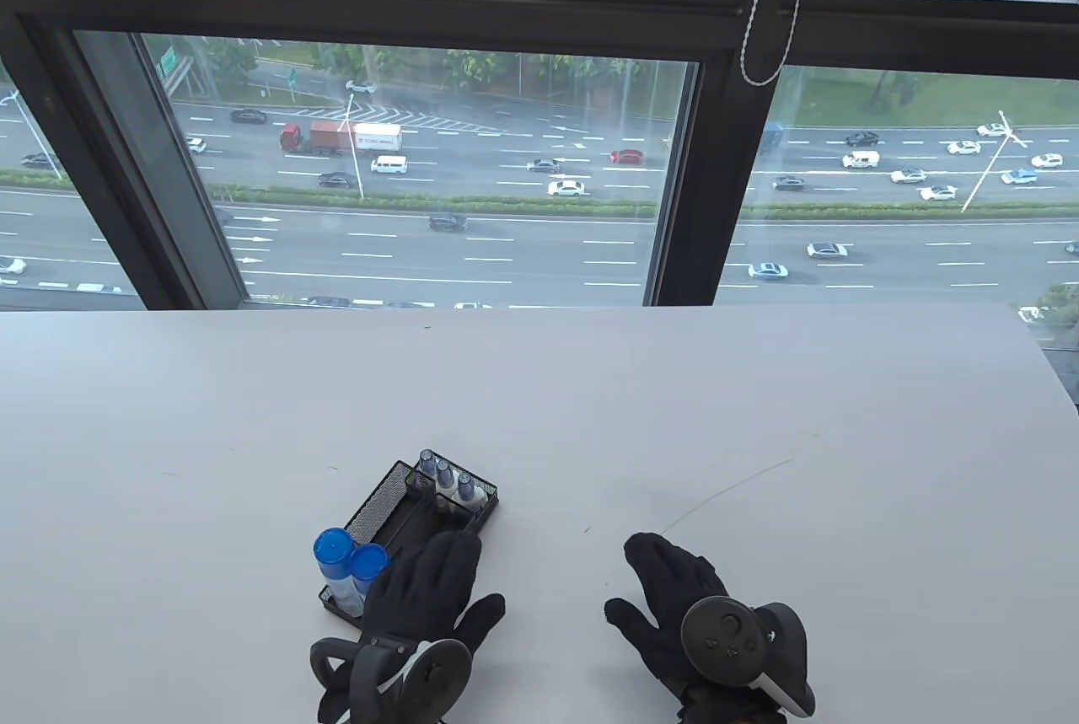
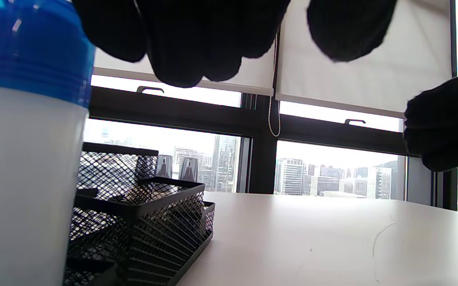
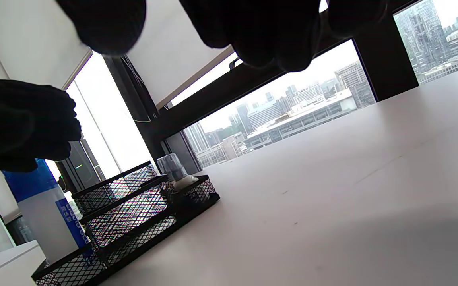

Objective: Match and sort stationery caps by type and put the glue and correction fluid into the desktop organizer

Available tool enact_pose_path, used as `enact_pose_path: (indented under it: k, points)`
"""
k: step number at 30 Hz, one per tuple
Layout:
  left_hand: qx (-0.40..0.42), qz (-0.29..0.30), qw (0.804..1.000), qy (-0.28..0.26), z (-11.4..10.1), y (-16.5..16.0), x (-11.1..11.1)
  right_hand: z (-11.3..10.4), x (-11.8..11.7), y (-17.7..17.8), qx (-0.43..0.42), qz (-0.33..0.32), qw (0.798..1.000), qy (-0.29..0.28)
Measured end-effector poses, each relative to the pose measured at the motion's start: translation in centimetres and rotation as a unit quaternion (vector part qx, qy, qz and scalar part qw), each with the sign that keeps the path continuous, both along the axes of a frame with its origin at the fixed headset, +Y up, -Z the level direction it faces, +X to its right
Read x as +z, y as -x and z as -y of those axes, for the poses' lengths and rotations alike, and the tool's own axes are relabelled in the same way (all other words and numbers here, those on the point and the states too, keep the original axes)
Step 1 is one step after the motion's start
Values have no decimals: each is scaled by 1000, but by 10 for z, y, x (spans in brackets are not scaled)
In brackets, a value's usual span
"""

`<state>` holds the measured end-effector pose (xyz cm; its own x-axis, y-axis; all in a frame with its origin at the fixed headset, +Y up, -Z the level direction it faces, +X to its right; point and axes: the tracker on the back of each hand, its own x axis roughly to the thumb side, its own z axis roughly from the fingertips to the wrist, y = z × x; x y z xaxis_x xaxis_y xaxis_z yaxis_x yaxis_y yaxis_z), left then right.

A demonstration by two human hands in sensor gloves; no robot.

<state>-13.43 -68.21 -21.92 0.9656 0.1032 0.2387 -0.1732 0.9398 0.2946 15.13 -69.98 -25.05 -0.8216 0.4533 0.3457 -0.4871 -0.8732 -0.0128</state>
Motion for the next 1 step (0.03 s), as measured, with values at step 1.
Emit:
enact_pose_path:
  k: [1]
  points:
    - [-2,0,1000,2,0,0,0,0,0,0,1,0,1000,0]
